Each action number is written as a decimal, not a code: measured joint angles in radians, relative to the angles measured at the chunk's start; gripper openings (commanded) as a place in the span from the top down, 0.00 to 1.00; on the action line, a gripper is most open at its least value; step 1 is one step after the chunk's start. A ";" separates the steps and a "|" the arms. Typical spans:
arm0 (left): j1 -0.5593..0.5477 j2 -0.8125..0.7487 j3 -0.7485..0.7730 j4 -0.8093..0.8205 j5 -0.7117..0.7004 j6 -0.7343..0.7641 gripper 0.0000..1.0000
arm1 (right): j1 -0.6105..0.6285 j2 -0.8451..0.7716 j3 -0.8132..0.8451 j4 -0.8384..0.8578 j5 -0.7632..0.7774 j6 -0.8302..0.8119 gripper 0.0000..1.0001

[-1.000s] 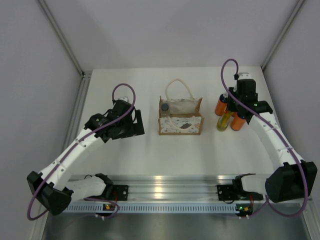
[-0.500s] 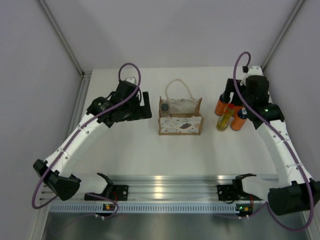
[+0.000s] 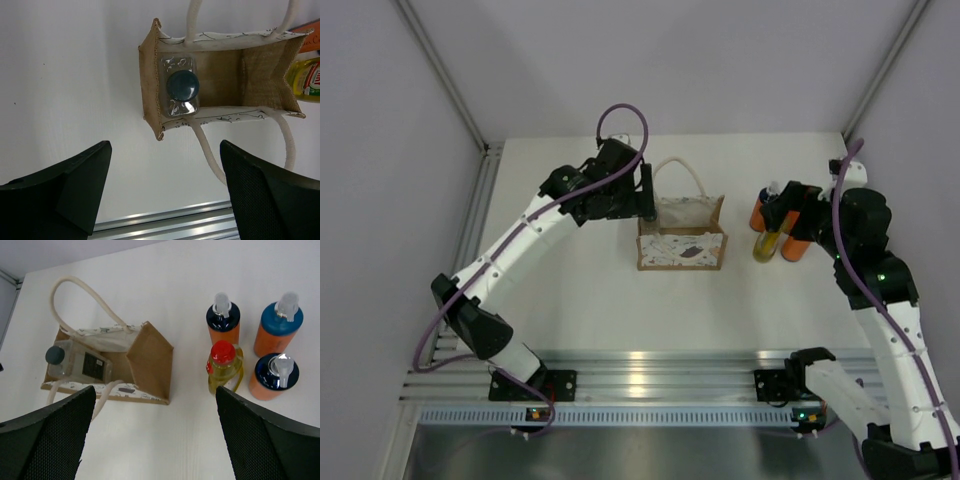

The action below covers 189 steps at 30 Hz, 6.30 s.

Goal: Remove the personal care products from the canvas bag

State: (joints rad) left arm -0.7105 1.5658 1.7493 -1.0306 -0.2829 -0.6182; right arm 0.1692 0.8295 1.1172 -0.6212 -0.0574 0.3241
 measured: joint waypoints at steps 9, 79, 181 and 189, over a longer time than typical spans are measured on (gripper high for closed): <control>-0.004 0.144 0.090 0.000 0.009 -0.137 0.09 | 0.000 -0.038 -0.083 -0.058 -0.057 0.039 0.01; -0.068 0.439 0.146 -0.001 -0.147 -0.195 0.30 | 0.001 -0.016 -0.095 -0.068 -0.133 0.010 0.01; 0.213 -0.085 -0.214 0.151 -0.174 0.044 1.00 | 0.001 -0.052 -0.014 -0.094 -0.157 0.013 0.00; 0.233 -0.019 -0.338 0.194 -0.146 0.072 1.00 | 0.001 -0.077 0.046 -0.153 -0.142 -0.008 0.01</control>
State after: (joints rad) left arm -0.4778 1.5471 1.4109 -0.8364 -0.4294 -0.5461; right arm 0.1699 0.7528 1.1629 -0.7742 -0.1989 0.3164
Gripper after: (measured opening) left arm 0.539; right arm 0.993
